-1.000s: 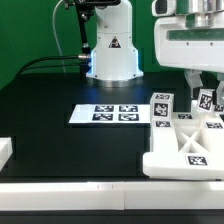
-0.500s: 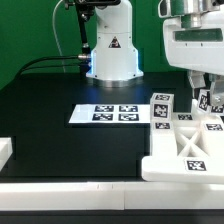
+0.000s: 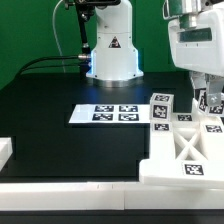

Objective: Assemble chair

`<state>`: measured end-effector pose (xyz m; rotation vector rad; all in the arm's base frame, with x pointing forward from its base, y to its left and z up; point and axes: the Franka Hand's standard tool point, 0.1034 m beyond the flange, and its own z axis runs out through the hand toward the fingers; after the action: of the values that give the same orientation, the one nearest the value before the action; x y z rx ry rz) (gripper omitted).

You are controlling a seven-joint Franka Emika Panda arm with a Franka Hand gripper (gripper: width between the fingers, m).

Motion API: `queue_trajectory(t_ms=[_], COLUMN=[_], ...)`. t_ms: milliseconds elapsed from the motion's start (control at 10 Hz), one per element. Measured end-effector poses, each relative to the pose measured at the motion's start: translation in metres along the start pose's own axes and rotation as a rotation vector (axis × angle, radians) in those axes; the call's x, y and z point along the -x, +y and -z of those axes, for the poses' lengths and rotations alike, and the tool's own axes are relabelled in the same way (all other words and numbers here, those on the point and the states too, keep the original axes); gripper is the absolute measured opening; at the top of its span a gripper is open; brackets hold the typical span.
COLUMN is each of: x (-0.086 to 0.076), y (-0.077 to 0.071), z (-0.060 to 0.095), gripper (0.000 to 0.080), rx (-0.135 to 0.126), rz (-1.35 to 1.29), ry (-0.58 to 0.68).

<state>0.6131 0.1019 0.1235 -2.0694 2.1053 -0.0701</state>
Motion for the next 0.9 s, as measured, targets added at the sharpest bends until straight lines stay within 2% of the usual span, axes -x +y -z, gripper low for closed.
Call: queue_trajectory(t_ms=[100, 200, 300, 400, 500, 900], x=[0.0000, -0.0001, -0.0001, 0.0001, 0.0027, 0.0031], y=[-0.0002, 0.0000, 0.0000, 0.0002, 0.0004, 0.0065], z=[0.0001, -0.0002, -0.0003, -0.0005, -0.0017, -0.0085], gripper=[0.0287, 0.0338, 0.0338, 0.0547, 0.0620, 0.0649], rx=[-0.001, 0.000, 0.000, 0.001, 0.003, 0.026], rz=[-0.009, -0.008, -0.008, -0.008, -0.003, 0.076], ry=[0.000, 0.001, 0.001, 0.001, 0.001, 0.003])
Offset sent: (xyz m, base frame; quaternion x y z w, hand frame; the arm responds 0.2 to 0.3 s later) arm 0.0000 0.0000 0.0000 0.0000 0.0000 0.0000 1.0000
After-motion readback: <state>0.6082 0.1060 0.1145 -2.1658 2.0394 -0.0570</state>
